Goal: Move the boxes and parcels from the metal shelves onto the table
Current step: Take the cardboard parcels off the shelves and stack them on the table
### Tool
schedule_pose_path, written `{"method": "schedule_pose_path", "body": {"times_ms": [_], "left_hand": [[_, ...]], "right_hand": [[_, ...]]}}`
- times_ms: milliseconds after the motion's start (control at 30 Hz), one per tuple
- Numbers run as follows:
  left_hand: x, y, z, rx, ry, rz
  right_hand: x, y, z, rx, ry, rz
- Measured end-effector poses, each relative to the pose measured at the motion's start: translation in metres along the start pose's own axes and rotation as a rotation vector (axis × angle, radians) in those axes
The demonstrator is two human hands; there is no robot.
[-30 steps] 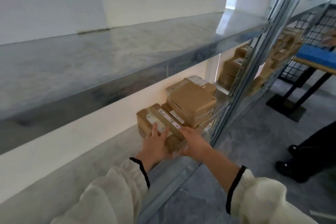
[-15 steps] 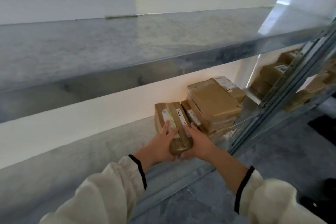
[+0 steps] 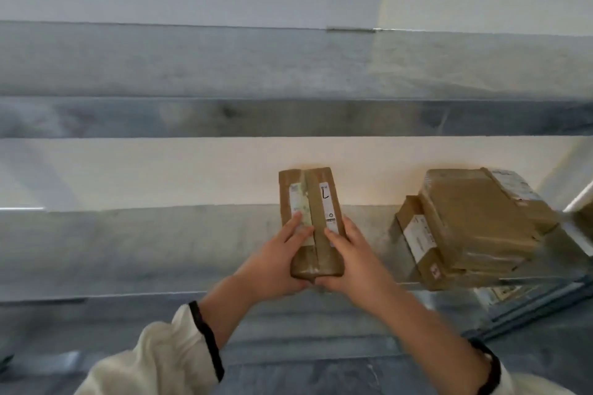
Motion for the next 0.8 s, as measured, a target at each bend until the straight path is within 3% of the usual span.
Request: {"method": "schedule_pose_path", "body": {"times_ms": [300,500,800], "left_hand": [[0.041,0.205,-0.108,0.333,0.051,0.229],[0.029,0.391,-0.182,0.602,0.135,0.38],[0.014,0.667,-0.26,1.002,0.201,0.536]], "right_hand": [[-0.078,-0.027,-0.202,0.34,0.093,-0.19],[-0.178,-0.018,-0.368,0.586,0.141,-0.379],[-0.321,0.034,-0.618,0.934,0.221,-0.528]]}}
Point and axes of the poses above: each hand's wrist, its own y-axis away from the middle knuckle, its own x-axis out of the back of the hand, z = x × y, the point moved 8 cm from there along -y, towards the middle knuckle, and after that the axes turned 14 degrees about -z, right-handed, at the moved point
